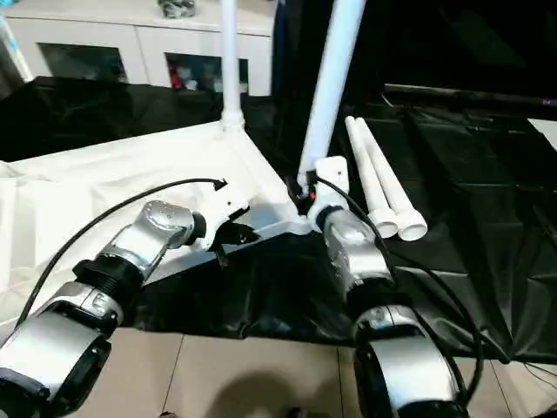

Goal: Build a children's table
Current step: Insert table leg to table base

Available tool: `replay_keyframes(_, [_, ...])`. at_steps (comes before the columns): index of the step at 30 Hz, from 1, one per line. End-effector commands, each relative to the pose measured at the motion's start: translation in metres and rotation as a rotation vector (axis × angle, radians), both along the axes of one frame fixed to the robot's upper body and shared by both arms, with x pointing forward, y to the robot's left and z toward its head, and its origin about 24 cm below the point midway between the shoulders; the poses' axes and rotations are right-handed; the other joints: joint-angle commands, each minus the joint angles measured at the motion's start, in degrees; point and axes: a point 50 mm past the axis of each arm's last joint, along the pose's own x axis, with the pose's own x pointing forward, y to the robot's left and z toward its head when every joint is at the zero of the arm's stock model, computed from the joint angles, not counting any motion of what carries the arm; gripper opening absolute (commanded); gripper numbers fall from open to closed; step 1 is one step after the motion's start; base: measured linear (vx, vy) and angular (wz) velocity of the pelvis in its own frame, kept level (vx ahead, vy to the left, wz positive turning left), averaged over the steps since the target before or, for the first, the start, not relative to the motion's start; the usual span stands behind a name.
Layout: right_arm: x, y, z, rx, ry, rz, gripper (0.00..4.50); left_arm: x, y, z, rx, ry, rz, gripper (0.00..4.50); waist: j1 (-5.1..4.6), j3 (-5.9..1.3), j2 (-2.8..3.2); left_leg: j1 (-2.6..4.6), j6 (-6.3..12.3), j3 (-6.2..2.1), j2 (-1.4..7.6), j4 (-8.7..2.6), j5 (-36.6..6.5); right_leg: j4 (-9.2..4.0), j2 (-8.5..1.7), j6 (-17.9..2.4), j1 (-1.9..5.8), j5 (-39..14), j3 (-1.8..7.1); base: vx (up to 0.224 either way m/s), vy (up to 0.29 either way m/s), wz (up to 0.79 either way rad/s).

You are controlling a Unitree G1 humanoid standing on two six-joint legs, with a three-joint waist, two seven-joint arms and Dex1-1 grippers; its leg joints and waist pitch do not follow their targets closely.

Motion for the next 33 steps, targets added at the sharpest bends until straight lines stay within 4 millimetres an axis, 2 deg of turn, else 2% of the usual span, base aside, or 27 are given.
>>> replay_keyframes(1, [-0.012,0.015,-0.029,-0.002,0.143,0.034,1.88,0.009,-0.011,0.029,-0.036,-0.125,-0.009,0.0,0.2,-4.28,0.24,0.42,2.29,0.1,0.78,-4.24,-19.68,-3.86,-3.19,-10.65,2.9,-22.64,2.42,0.0,0.0,0.0])
replay_keyframes(7, [-0.008,0.019,-0.024,0.051,0.135,0.046,1.88,0.008,-0.013,0.028,-0.039,-0.122,-0.004,0.0,0.15,-4.12,0.23,0.69,2.07,0.24,0.8,-4.17,-20.51,-3.81,-3.03,-10.85,2.6,-23.4,2.51,0.0,0.0,0.0])
replay_keyframes(8, [-0.008,0.019,-0.023,0.054,0.134,0.048,2.58,0.008,-0.013,0.028,-0.039,-0.122,-0.004,0.0,0.12,-4.05,0.23,0.63,2.06,0.23,0.81,-4.19,-20.94,-3.93,-3.05,-10.32,2.6,-24.64,2.47,0.0,0.0,0.0])
replay_keyframes(9, [-0.008,0.02,-0.022,0.055,0.129,0.051,2.58,0.007,-0.013,0.028,-0.042,-0.123,-0.005,0.0,0.09,-4.09,-0.12,0.66,2.11,0.29,0.8,-4.16,-20.89,-4.01,-3.05,-10.14,2.56,-24.97,2.48,0.0,0.0,0.0])
replay_keyframes(10, [-0.008,0.02,-0.022,0.055,0.129,0.051,2.65,0.007,-0.013,0.028,-0.042,-0.123,-0.005,0.0,0.16,-4.05,0.07,0.67,2.24,0.22,0.78,-4.14,-20.94,-4.03,-3.16,-10.0,2.55,-25.75,2.47,0.0,0.0,0.0])
replay_keyframes(12, [-0.007,0.022,-0.02,0.071,0.123,0.066,2.78,0.007,-0.013,0.027,-0.043,-0.123,-0.008,0.0,0.12,-4.18,-0.04,0.38,2.14,0.15,0.85,-4.2,-19.91,-3.87,-3.12,-9.74,2.7,-25.3,2.48,0.0,0.0,0.0])
replay_keyframes(17, [-0.005,0.026,-0.012,0.065,0.071,0.147,3.27,0.003,-0.012,0.024,-0.045,-0.114,-0.035,0.0,0.06,-4.06,-0.11,0.38,2.35,0.2,0.86,-4.15,-20.41,-4.04,-3.19,-9.33,2.52,-26.78,2.46,0.0,0.0,0.0])
replay_keyframes(18, [-0.005,0.026,-0.012,0.065,0.071,0.147,3.39,0.003,-0.012,0.024,-0.045,-0.114,-0.035,0.0,-0.02,-4.08,-0.12,0.13,2.41,0.16,0.87,-4.2,-19.88,-3.89,-3.15,-9.38,2.63,-26.24,2.49,0.0,0.0,0.0])
replay_keyframes(20, [-0.004,0.025,-0.01,0.06,0.058,0.165,3.55,0.002,-0.011,0.024,-0.045,-0.111,-0.046,0.0,0.05,-4.16,-0.1,0.24,2.52,0.29,0.88,-4.15,-19.2,-3.77,-3.08,-9.95,2.51,-24.77,2.62,0.0,0.0,0.0])
replay_keyframes(22, [-0.004,0.022,-0.008,0.046,0.054,0.19,3.72,0.001,-0.008,0.025,-0.039,-0.109,-0.063,0.0,0.08,-4.25,0.1,0.02,2.72,0.29,0.97,-4.2,-18.13,-3.44,-3.08,-10.56,2.67,-22.82,2.74,0.0,0.0,0.0])
replay_keyframes(23, [-0.004,0.021,-0.008,0.04,0.054,0.198,3.84,0.001,-0.008,0.025,-0.036,-0.109,-0.071,0.0,0.07,-4.33,0.01,-0.02,2.88,0.4,0.96,-4.13,-17.64,-3.3,-2.98,-11.03,2.67,-21.52,2.79,0.0,0.0,0.0])
replay_keyframes(26, [-0.003,0.016,-0.007,0.023,0.052,0.225,3.84,-0.001,-0.004,0.025,-0.03,-0.105,-0.09,0.0,0.17,-4.35,0.34,0.09,3.1,0.51,1.01,-4.09,-17.02,-3.04,-2.98,-12.12,2.66,-19.42,2.89,0.0,0.0,0.0])
replay_keyframes(33, [-0.002,0.005,-0.003,-0.002,0.043,0.29,3.84,-0.005,0.004,0.024,-0.01,-0.089,-0.133,0.0,0.31,-4.43,0.4,0.16,3.33,0.68,1.09,-4.08,-16.27,-2.82,-2.9,-13.12,2.78,-17.26,2.99,0.0,0.0,0.0])
